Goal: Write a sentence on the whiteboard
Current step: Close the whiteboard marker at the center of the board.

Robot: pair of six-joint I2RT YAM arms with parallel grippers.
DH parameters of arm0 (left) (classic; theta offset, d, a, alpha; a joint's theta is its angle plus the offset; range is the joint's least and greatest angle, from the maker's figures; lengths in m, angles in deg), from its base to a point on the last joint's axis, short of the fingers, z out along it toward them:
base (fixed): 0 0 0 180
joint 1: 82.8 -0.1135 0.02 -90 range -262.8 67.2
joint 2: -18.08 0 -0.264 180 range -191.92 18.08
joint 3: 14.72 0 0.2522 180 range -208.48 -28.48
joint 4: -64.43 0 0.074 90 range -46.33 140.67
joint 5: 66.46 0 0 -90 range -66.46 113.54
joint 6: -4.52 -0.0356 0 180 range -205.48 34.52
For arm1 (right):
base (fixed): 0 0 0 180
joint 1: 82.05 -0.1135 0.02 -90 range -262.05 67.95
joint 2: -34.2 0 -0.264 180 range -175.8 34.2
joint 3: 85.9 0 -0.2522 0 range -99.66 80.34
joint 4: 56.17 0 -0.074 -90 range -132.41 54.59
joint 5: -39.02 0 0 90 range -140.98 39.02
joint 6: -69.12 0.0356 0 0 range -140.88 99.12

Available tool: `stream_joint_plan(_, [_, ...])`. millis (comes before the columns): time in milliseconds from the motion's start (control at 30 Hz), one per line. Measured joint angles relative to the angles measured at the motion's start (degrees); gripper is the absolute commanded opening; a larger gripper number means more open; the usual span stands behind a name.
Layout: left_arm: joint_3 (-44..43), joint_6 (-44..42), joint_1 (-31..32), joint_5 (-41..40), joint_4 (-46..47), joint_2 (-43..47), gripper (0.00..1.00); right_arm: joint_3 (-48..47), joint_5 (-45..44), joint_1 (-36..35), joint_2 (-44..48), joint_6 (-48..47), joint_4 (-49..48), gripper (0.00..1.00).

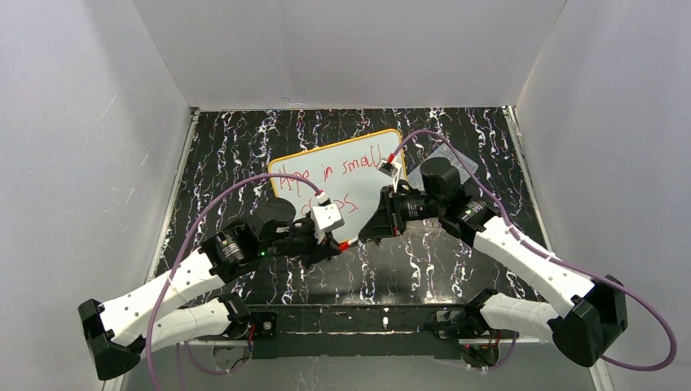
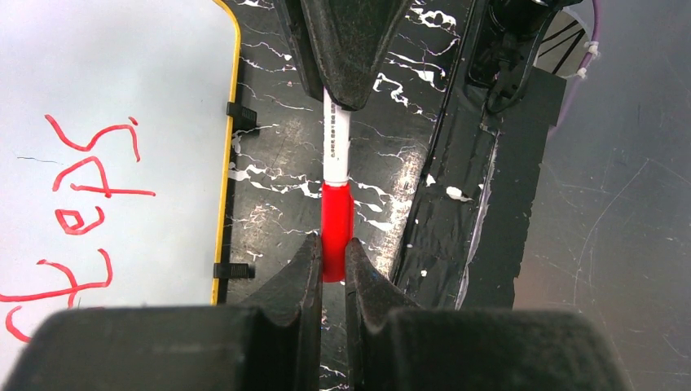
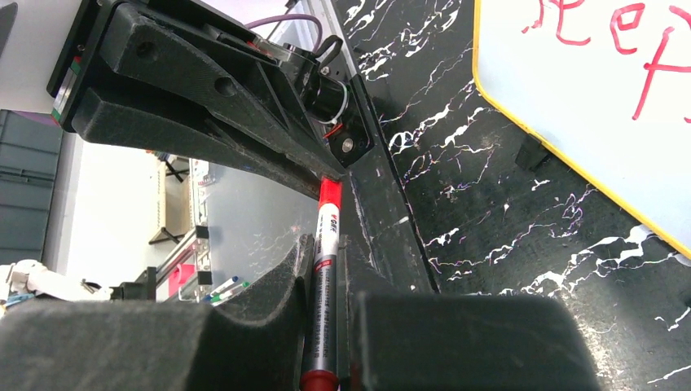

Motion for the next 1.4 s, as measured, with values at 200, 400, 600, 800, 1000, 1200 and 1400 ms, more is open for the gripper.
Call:
stream_joint_plan(200, [0.0, 0.11, -0.07, 0.17, -0.42, -0.7, 0.0, 1.25, -0.13, -0.22, 0.02, 0.35, -1.57, 0.01])
stream_joint_plan(400, [0.02, 0.15, -0.09, 0.39, -0.37, -1.42, 0.0, 1.77, -0.35, -0.26, 0.02, 0.46, -1.88, 0.01])
stream_joint_plan(600, [0.04, 0.15, -0.11, 0.42, -0.46, -2.01, 0.0, 2.71, -0.44, -0.31, 0.04, 0.81, -2.91, 0.01])
stream_joint_plan(800, [0.04, 0.17, -0.11, 0.44, -0.46, -2.86, 0.0, 3.69, -0.76, -0.33, 0.15, 1.51, -3.91, 0.01])
stream_joint_plan(1000, [0.04, 0.22, -0.11, 0.63, -0.44, -3.5, 0.0, 4.52, -1.01, -0.57, 0.2, 1.84, -4.85, 0.01])
stream_joint_plan(1200, [0.04, 0.57, -0.11, 0.83, -0.44, -3.8, 0.0, 4.76, -1.29, -0.74, 0.26, 1.88, -5.03, 0.01])
stream_joint_plan(1400, [0.04, 0.59, -0.11, 0.76, -0.44, -4.5, 0.27, 5.05, -5.09, -1.42, 1.57, 1.27, -2.93, 0.01])
